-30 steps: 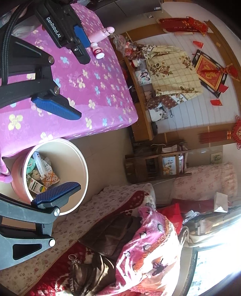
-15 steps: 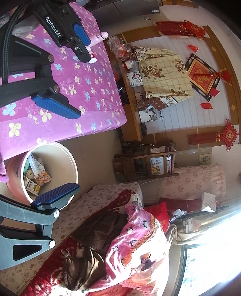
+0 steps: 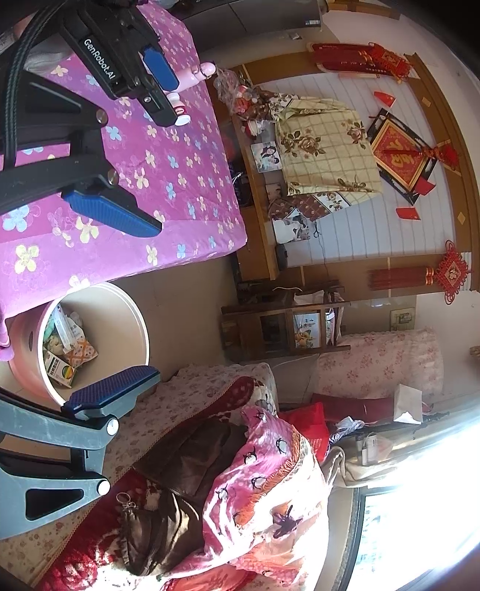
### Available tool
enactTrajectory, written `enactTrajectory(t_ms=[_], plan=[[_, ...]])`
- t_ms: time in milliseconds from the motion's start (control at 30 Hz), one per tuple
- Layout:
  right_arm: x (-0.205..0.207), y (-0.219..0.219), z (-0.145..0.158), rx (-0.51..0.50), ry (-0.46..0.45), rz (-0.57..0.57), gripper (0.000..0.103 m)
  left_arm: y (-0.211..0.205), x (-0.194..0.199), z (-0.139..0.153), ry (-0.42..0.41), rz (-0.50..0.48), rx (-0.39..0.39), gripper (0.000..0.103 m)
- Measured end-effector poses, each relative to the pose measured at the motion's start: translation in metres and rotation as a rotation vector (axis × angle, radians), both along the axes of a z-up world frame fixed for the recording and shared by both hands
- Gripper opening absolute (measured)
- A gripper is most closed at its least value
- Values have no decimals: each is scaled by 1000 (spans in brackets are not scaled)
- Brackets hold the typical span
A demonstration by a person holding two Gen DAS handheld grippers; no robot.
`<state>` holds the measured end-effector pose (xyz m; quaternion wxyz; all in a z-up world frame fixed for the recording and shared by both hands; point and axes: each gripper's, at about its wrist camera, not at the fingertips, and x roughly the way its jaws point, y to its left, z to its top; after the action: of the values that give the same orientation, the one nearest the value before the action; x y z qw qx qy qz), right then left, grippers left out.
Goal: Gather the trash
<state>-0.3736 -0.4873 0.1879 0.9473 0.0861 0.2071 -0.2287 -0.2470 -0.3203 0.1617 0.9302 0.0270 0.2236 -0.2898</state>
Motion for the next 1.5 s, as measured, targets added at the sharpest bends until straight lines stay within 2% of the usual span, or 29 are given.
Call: enactTrajectory(t_ms=[1500], plan=[[5, -3, -13, 24, 30, 9, 76, -6, -3, -12, 13, -25, 33, 69]])
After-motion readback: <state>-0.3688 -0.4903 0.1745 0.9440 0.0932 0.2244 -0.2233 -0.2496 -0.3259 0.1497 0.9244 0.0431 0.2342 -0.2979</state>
